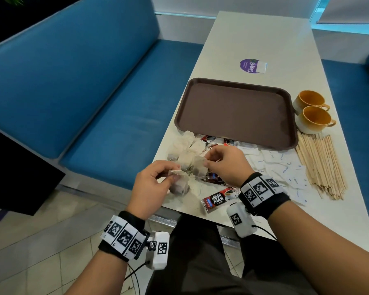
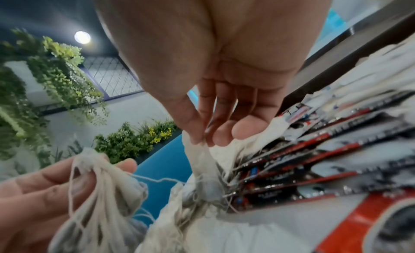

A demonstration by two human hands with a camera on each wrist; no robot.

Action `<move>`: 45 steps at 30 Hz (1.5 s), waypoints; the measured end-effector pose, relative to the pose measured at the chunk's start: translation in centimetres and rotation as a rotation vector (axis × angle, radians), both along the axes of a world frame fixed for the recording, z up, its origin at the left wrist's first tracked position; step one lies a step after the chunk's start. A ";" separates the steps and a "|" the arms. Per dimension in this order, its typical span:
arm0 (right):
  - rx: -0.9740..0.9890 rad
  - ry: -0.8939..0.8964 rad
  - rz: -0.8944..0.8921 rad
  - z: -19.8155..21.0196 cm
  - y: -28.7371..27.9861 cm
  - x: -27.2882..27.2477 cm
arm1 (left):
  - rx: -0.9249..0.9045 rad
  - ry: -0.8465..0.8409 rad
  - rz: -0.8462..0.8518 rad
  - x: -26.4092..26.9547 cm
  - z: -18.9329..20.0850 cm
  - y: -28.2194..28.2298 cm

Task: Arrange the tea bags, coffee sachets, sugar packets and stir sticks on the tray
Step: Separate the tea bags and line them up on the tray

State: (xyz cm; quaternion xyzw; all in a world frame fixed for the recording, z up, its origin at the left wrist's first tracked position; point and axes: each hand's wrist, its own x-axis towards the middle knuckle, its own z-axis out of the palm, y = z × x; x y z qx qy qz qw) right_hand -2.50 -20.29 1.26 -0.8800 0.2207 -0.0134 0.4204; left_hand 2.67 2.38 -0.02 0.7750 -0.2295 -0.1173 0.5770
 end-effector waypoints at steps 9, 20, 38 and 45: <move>0.099 -0.144 0.198 3.5 0.3 -1.6 | -0.002 -0.213 -0.189 -0.9 1.4 -2.7; 0.146 -0.181 0.101 2.4 0.8 -0.9 | -0.028 -0.010 0.050 -0.3 -0.5 -3.2; -0.073 0.143 0.322 -0.1 2.7 -2.2 | -0.148 0.082 0.164 1.0 0.3 -2.2; -0.013 -0.021 0.127 1.1 0.6 -2.6 | -0.098 0.114 0.128 1.5 -0.4 -0.1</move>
